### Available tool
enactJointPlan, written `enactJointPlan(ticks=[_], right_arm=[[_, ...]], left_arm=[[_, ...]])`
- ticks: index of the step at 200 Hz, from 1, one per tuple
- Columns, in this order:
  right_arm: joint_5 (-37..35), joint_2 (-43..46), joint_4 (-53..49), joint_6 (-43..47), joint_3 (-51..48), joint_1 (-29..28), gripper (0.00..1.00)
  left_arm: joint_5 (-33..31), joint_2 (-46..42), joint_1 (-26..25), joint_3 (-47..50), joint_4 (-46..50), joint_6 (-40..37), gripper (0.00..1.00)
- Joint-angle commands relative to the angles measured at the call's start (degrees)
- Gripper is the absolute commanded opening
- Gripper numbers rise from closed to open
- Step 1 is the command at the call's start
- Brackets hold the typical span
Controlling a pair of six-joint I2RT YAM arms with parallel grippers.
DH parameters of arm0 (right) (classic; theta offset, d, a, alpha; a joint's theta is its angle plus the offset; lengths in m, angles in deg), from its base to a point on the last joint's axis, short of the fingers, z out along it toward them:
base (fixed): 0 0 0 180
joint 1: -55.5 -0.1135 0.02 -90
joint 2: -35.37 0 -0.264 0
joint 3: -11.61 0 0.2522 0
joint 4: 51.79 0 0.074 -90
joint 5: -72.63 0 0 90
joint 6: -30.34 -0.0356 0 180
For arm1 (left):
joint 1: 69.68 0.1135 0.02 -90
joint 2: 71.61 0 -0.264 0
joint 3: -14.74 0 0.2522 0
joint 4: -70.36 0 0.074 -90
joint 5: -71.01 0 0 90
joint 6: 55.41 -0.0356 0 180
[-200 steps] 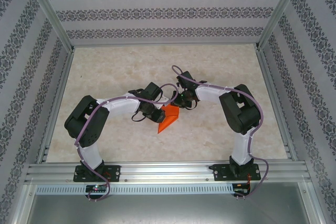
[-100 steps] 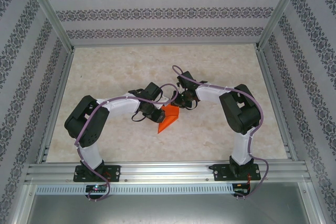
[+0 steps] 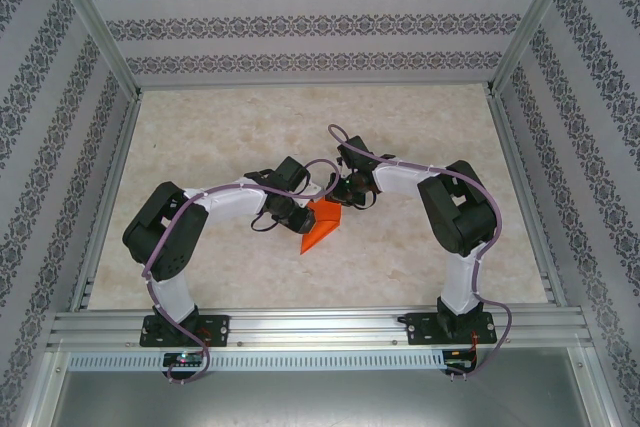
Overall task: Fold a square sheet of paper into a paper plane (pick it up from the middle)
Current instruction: Third fold the triangle at the center of the table.
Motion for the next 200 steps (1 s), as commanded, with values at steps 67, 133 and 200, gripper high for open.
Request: enactJointPlan(ticks=[67, 133, 200], right_arm=[[-1.02, -1.17, 0.45, -1.00, -1.57, 0.33, 0.14], [-1.18, -1.18, 0.46, -1.17, -1.81, 0.34, 0.14], [-1.23, -1.17, 0.76, -1.53, -2.25, 0.35, 0.14]], left_arm=[[-1.34, 1.58, 0.80, 2.12, -2.29, -0.99, 0.17], [0.21, -1.16, 0.74, 0.83, -2.24, -0.75, 0.18], [2.14, -0.94, 0.80, -0.16, -2.81, -0.81, 0.18]])
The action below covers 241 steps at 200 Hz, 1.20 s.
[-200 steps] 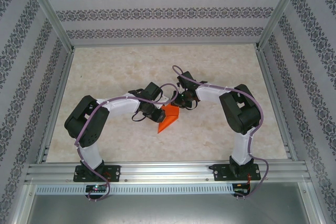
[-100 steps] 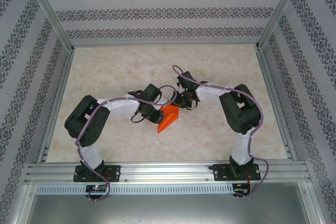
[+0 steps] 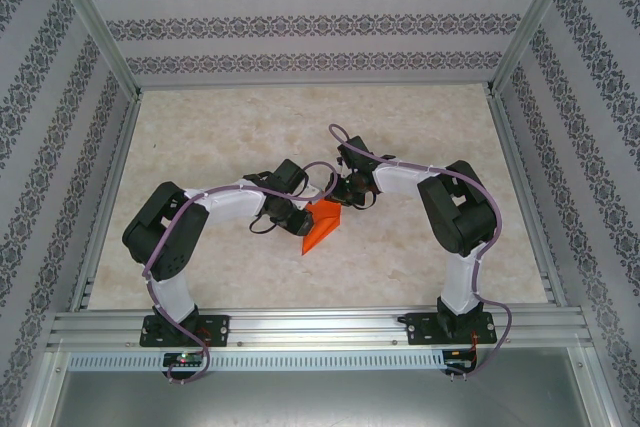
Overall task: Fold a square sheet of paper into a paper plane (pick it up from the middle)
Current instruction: Third fold the triangle at the center of the table.
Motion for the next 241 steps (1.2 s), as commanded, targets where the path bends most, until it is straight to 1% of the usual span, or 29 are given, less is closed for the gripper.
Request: enactJointPlan(ticks=[1, 38, 71, 90, 146, 168, 207, 241], right_arm=[[-1.45, -1.17, -0.42, -0.44, -1.87, 0.34, 0.14], [-1.38, -1.24, -0.25, -0.43, -1.97, 0.42, 0.14], [-1.38, -1.19, -0.18, -0.60, -1.97, 0.42, 0.14], [-1.38, -1.26, -0.16, -0.61, -1.97, 0.41, 0.14], [-1.40, -1.12, -0.13, -0.69, -2.41, 0.39, 0.14], [-1.59, -0.91, -0.33, -0.70, -2.07, 0.42, 0.14], [-2.08, -1.26, -1.12, -0.43, -1.65, 0.42, 0.14], [-2.08, -1.04, -1.28, -0.19, -1.88, 0.45, 0.14]], left_arm=[[1.36, -0.92, 0.49, -1.54, -1.98, -0.81, 0.18], [0.52, -1.50, 0.49, -1.57, -1.83, -0.81, 0.18], [0.44, 1.34, 0.47, -1.79, -2.08, -1.17, 0.18], [0.33, 1.93, 0.45, -1.40, -3.34, -1.15, 0.18], [0.00, 4.35, 0.47, -1.29, -2.63, -1.77, 0.18], [-1.13, 3.64, 0.49, -1.20, -1.40, -1.36, 0.18], [-2.12, -0.90, 0.49, 0.04, -1.73, -0.07, 0.18], [-1.87, 0.14, 0.48, -0.66, -1.15, -0.46, 0.18]])
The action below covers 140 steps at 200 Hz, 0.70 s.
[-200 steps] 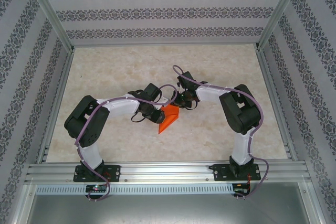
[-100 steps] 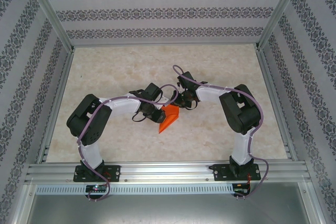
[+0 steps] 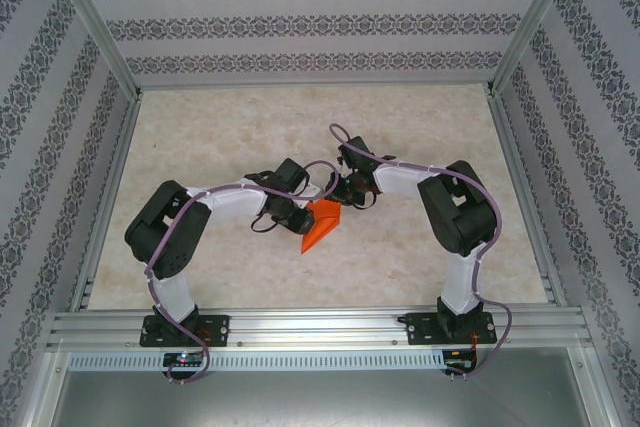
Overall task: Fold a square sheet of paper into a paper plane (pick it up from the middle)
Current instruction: Third fold the triangle at the center of the table.
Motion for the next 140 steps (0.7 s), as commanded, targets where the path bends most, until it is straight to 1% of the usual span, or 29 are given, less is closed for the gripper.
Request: enactJointPlan(ticks=[1, 27, 50, 73, 109, 140], right_arm=[[-2.08, -1.06, -2.45, 0.02, -1.46, 0.44, 0.14], [-1.82, -0.95, -2.15, -0.23, -1.48, 0.42, 0.14], [-1.34, -0.48, -1.90, -0.49, -1.38, 0.42, 0.14], [-0.28, 1.82, -1.05, -1.41, -1.29, 0.64, 0.15], [-0.61, 10.26, 1.00, -3.87, -3.64, 3.06, 0.19], [-2.56, 19.12, 2.39, -5.97, -9.60, 4.20, 0.19]], left_arm=[[-0.90, -0.76, 0.49, -0.12, -0.22, -0.29, 0.18], [0.47, -0.30, 0.49, 0.26, -0.94, -0.28, 0.18], [0.00, 1.29, 0.50, -0.11, -0.15, -0.72, 0.18], [-0.38, 2.05, 0.48, 0.41, -0.02, -0.59, 0.18], [-0.98, 1.88, 0.49, 1.44, -0.60, -0.29, 0.17], [-0.54, 2.15, 0.49, 1.60, -0.72, -0.29, 0.17]])
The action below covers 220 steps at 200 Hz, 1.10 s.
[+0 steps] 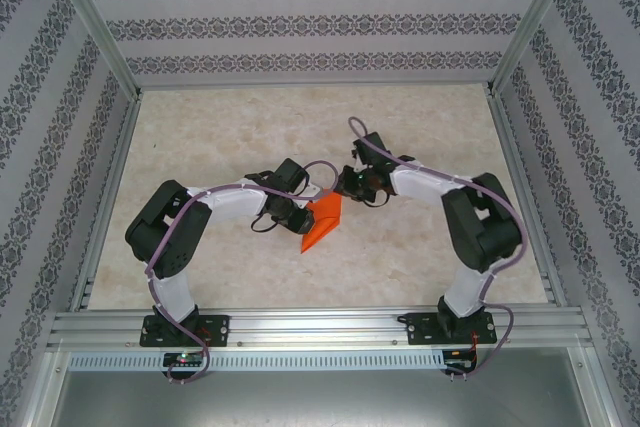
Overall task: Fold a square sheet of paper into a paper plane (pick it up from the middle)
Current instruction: Third fold the triangle at the center of the table.
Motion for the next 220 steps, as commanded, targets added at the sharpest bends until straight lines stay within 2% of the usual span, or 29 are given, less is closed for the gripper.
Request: enactJointPlan(ticks=[1, 16, 44, 77, 107, 140, 220], right_arm=[[-2.08, 7.50, 2.43, -2.81, -4.07, 0.71, 0.19], [-1.85, 11.52, 5.49, -5.17, -9.17, 0.28, 0.15], [2.09, 15.54, 17.61, -11.96, -18.62, -2.78, 0.10], [0.92, 13.13, 25.35, -16.83, -21.24, -10.39, 0.06], [-1.04, 10.06, 29.11, -19.95, -22.35, -14.11, 0.05], [0.51, 5.75, 32.29, -21.16, -21.76, -15.02, 0.05], [-0.22, 2.82, 33.01, -20.94, -22.25, -15.03, 0.06]], left_arm=[[-0.54, 1.84, 0.49, 1.50, -0.48, -0.24, 0.17], [-0.15, 1.92, 0.49, 1.32, -0.47, -0.29, 0.17], [0.12, 2.48, 0.49, 0.97, -0.41, -0.37, 0.18], [0.13, 2.82, 0.49, 0.62, 0.14, -0.54, 0.18], [-0.19, 2.68, 0.47, 0.59, 0.57, -0.63, 0.18], [-0.17, 3.14, 0.48, 0.51, 0.52, -0.64, 0.17], [-0.62, 2.96, 0.45, 0.24, 0.82, -0.72, 0.17]])
